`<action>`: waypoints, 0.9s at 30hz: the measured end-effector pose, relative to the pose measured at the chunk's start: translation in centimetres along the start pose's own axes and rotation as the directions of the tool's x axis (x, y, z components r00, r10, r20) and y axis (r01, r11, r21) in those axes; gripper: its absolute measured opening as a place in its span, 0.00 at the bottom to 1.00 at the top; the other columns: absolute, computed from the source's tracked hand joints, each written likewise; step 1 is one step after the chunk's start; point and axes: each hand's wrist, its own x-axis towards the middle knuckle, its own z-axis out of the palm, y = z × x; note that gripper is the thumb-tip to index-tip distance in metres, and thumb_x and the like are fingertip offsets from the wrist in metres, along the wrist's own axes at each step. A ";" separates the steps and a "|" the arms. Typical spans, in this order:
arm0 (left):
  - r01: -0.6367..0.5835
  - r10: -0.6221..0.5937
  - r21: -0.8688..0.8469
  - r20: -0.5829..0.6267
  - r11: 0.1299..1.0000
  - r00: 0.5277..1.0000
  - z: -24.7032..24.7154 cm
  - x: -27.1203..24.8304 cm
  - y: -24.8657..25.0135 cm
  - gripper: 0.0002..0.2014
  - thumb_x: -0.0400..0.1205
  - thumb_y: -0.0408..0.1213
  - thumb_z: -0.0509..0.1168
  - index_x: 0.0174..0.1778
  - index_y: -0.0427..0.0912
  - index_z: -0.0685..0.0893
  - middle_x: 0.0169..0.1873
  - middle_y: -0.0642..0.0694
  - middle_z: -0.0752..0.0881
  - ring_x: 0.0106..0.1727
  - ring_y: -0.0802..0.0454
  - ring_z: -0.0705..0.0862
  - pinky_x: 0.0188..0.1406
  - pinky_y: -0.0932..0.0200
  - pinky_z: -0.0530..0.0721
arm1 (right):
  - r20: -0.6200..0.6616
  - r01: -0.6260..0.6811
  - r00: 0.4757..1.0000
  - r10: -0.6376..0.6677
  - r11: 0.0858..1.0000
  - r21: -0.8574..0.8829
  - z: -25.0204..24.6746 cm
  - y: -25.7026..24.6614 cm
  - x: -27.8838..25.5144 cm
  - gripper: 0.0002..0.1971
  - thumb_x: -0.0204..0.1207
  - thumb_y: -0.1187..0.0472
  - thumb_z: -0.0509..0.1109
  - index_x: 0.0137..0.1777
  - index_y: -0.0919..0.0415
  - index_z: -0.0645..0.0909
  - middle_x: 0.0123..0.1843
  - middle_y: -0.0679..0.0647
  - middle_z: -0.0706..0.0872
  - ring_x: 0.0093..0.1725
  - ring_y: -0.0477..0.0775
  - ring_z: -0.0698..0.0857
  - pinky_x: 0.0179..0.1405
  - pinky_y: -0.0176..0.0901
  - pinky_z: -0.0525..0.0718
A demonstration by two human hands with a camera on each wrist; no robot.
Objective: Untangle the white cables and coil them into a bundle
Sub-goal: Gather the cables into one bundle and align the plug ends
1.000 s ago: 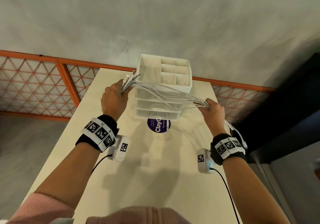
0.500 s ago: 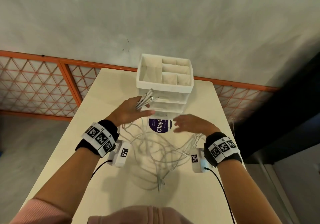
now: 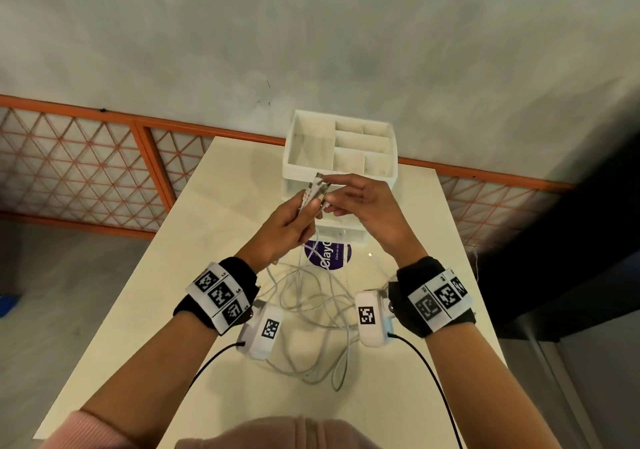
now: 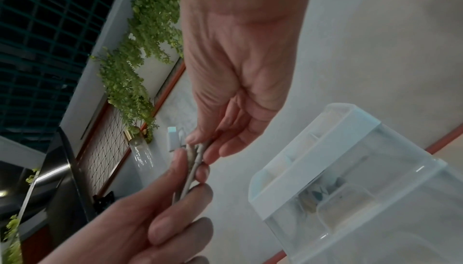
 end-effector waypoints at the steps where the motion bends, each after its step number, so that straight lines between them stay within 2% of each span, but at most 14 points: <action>1: -0.001 0.001 0.007 -0.007 1.000 1.000 0.0 0.0 -0.1 0.13 0.88 0.41 0.50 0.51 0.34 0.74 0.18 0.54 0.73 0.18 0.58 0.64 0.20 0.65 0.65 | -0.009 0.000 1.000 0.000 1.000 0.006 0.1 0.0 0.0 0.15 0.74 0.67 0.73 0.61 0.62 0.84 0.41 0.61 0.90 0.40 0.48 0.90 0.44 0.35 0.86; 3: -0.005 0.005 0.021 -0.019 1.000 1.000 0.1 0.1 -0.2 0.13 0.88 0.42 0.51 0.44 0.39 0.74 0.18 0.48 0.70 0.18 0.57 0.63 0.21 0.64 0.65 | -0.049 0.008 0.999 -0.007 1.000 0.026 0.4 0.0 0.0 0.16 0.73 0.67 0.74 0.61 0.63 0.84 0.42 0.61 0.90 0.40 0.48 0.89 0.43 0.34 0.86; 5: -0.004 0.004 0.027 -0.031 1.000 1.000 0.2 0.2 -0.3 0.13 0.88 0.42 0.51 0.42 0.41 0.74 0.17 0.51 0.70 0.17 0.59 0.64 0.21 0.67 0.66 | -0.093 0.015 0.996 -0.011 0.999 0.042 0.6 0.0 -0.1 0.18 0.72 0.67 0.75 0.62 0.65 0.80 0.43 0.63 0.90 0.40 0.49 0.89 0.43 0.35 0.87; 7: 0.016 -0.015 0.019 -0.034 1.000 0.999 0.3 0.4 -0.4 0.12 0.88 0.41 0.51 0.44 0.41 0.75 0.18 0.53 0.73 0.17 0.60 0.66 0.21 0.68 0.67 | -0.114 0.009 0.993 -0.004 0.999 0.044 0.7 0.0 -0.1 0.17 0.72 0.67 0.75 0.59 0.68 0.77 0.44 0.65 0.89 0.38 0.49 0.89 0.40 0.35 0.86; 10: 0.057 -0.057 -0.017 -0.014 0.998 0.998 0.4 0.4 -0.6 0.11 0.88 0.43 0.52 0.47 0.47 0.77 0.22 0.44 0.78 0.18 0.58 0.72 0.21 0.65 0.71 | -0.121 -0.002 0.993 0.004 1.000 0.016 0.8 0.0 0.0 0.12 0.72 0.69 0.75 0.53 0.70 0.79 0.42 0.65 0.87 0.35 0.47 0.88 0.37 0.34 0.86; 12: 0.082 -0.082 -0.060 0.007 0.995 0.997 0.4 0.3 -0.6 0.09 0.87 0.44 0.53 0.49 0.51 0.78 0.25 0.44 0.83 0.19 0.55 0.77 0.21 0.65 0.74 | -0.125 -0.003 0.992 0.006 1.000 0.023 0.6 0.0 0.0 0.11 0.72 0.71 0.74 0.53 0.69 0.80 0.40 0.63 0.87 0.34 0.47 0.87 0.36 0.33 0.85; 16: 0.121 -0.117 -0.116 0.044 0.986 0.992 0.4 0.1 -0.3 0.10 0.87 0.44 0.53 0.55 0.46 0.79 0.31 0.42 0.88 0.25 0.50 0.84 0.24 0.63 0.80 | -0.099 -0.003 0.995 0.005 1.000 0.019 0.0 0.0 0.0 0.13 0.73 0.69 0.73 0.58 0.66 0.83 0.40 0.61 0.88 0.38 0.48 0.88 0.38 0.34 0.85; 19: 0.129 -0.124 -0.094 0.052 0.987 0.991 0.1 0.1 -0.5 0.12 0.88 0.43 0.53 0.55 0.43 0.80 0.35 0.41 0.89 0.29 0.50 0.87 0.29 0.62 0.82 | -0.100 -0.003 0.995 0.004 1.000 0.005 -0.3 0.1 0.1 0.11 0.74 0.68 0.73 0.56 0.63 0.87 0.41 0.57 0.90 0.40 0.46 0.88 0.42 0.33 0.86; 23: 0.104 -0.101 -0.076 0.048 0.992 0.994 0.0 0.1 -0.7 0.12 0.88 0.42 0.53 0.54 0.42 0.80 0.34 0.43 0.89 0.25 0.52 0.82 0.27 0.63 0.80 | -0.078 -0.026 0.997 0.027 1.000 0.013 -0.6 0.0 0.2 0.10 0.74 0.67 0.73 0.55 0.64 0.88 0.46 0.57 0.91 0.44 0.48 0.89 0.45 0.34 0.87; 27: 0.043 -0.041 -0.044 0.044 0.998 0.998 0.3 0.2 -0.6 0.11 0.88 0.41 0.52 0.54 0.42 0.79 0.31 0.46 0.87 0.21 0.55 0.75 0.24 0.65 0.75 | -0.081 -0.016 0.997 0.016 1.000 0.008 -0.5 0.0 0.3 0.12 0.73 0.68 0.74 0.56 0.66 0.86 0.46 0.64 0.90 0.43 0.51 0.89 0.45 0.36 0.87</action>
